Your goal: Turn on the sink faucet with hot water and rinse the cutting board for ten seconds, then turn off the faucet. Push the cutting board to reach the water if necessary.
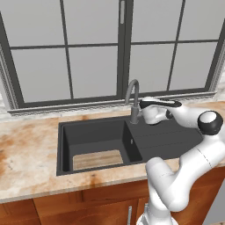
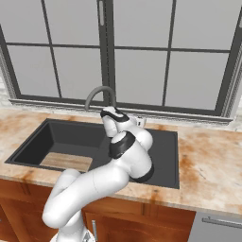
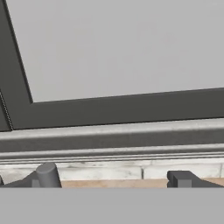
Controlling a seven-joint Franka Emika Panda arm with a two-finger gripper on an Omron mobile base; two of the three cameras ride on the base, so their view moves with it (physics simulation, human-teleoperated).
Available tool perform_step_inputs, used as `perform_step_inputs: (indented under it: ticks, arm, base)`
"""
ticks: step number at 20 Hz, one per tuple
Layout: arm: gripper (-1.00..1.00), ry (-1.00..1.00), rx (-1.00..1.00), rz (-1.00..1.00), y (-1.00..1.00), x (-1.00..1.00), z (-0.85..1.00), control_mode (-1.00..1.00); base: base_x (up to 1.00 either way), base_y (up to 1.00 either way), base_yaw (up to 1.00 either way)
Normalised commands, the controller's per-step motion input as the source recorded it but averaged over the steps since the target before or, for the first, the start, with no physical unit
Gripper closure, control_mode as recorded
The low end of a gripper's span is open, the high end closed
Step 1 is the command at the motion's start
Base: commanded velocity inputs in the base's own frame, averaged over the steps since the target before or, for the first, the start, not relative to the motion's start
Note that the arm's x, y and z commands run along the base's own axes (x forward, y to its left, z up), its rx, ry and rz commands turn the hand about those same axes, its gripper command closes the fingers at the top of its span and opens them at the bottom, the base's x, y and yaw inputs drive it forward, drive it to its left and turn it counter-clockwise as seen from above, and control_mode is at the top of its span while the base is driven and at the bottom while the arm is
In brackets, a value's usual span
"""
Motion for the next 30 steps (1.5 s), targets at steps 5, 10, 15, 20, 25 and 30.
perform_step_inputs:
  ticks: [5,10,15,20,25,30]
  arm:
    - [-1.0,0.0,0.0,0.0,-0.14,-0.03,0.0,-1.0]
    - [-1.0,0.0,0.0,0.0,-0.16,-0.12,0.0,-1.0]
    - [-1.0,0.0,0.0,0.0,-0.16,-0.17,0.0,-1.0]
    - [-1.0,0.0,0.0,0.0,-0.13,-0.14,0.0,-1.0]
    - [-1.0,0.0,0.0,0.0,-0.13,-0.12,0.0,-1.0]
    - [-1.0,0.0,0.0,0.0,-0.12,-0.09,0.0,-1.0]
  base:
    - [0.0,0.0,0.0]
    - [0.0,0.0,0.0]
    - [0.0,0.0,0.0]
    - [0.0,0.0,0.0]
    - [0.0,0.0,0.0]
    - [0.0,0.0,0.0]
